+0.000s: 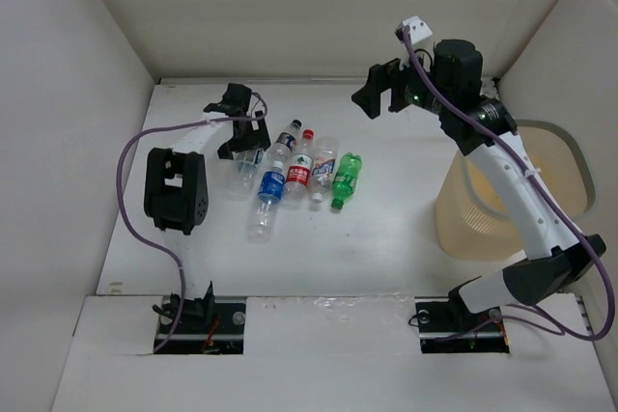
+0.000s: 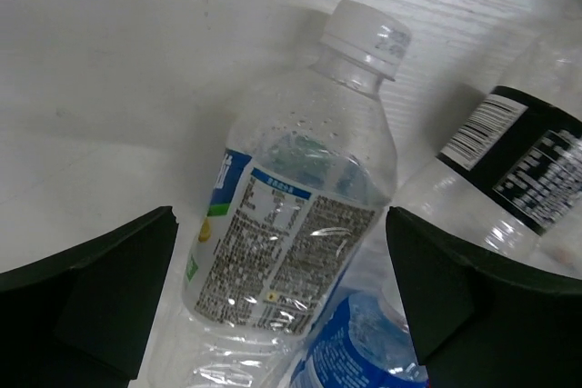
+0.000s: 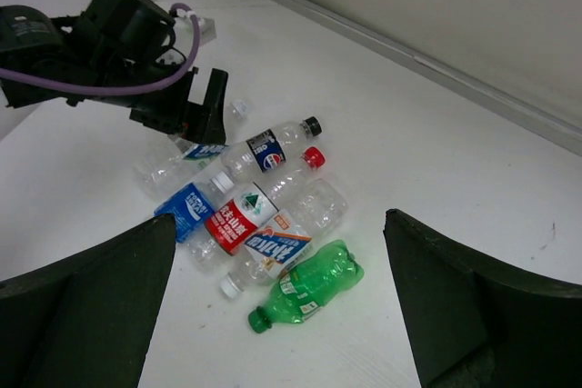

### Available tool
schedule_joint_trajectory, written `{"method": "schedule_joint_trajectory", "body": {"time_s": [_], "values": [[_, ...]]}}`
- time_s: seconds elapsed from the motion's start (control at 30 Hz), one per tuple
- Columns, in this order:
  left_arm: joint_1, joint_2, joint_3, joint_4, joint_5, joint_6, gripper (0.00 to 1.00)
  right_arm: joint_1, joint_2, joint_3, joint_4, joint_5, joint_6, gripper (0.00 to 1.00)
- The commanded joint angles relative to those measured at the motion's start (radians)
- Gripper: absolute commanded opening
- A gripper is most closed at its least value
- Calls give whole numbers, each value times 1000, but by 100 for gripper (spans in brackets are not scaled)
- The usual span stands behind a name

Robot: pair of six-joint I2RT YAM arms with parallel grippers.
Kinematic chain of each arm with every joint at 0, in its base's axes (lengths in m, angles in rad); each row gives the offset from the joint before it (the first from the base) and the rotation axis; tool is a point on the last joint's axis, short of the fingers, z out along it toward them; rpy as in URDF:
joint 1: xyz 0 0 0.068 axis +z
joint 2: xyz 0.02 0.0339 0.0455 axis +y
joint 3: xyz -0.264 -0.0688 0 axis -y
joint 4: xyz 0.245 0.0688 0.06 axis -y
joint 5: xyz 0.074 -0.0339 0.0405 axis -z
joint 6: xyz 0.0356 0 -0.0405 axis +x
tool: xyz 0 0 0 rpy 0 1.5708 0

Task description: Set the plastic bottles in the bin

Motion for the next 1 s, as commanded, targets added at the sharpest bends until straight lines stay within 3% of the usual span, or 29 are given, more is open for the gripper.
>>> {"method": "schedule_joint_trajectory", "body": {"time_s": [0.0, 0.1, 0.23, 0.27, 0.3, 0.33, 0.5, 0.67, 0.87, 0.97], "values": [[1, 15, 5, 1, -37, -20, 95, 6, -43, -6, 63, -22, -13, 100], [1, 39, 14, -20, -72, -41, 88, 6, -43, -6, 63, -32, -13, 100], [1, 91, 36, -21, -92, -66, 68, 15, -52, -6, 72, -32, -13, 100], [1, 102, 36, -21, -103, -79, 61, 15, -52, -6, 72, -32, -13, 100], [10, 122, 50, -31, -112, -80, 45, 15, -52, -6, 72, -32, -13, 100], [10, 133, 63, -40, -123, -95, 37, 15, -52, -6, 72, -32, -13, 100], [31, 162, 113, -126, -204, -130, 4, 25, -43, -15, 72, -47, -13, 100], [31, 69, 284, -247, -311, -158, 0, 25, -43, -15, 116, -128, 16, 100], [16, -46, 505, -344, -334, -141, 0, -7, -43, -76, 243, -306, 108, 100], [-13, -118, 538, -248, -203, -62, 0, -17, -53, -98, 331, -352, 168, 100]]}}
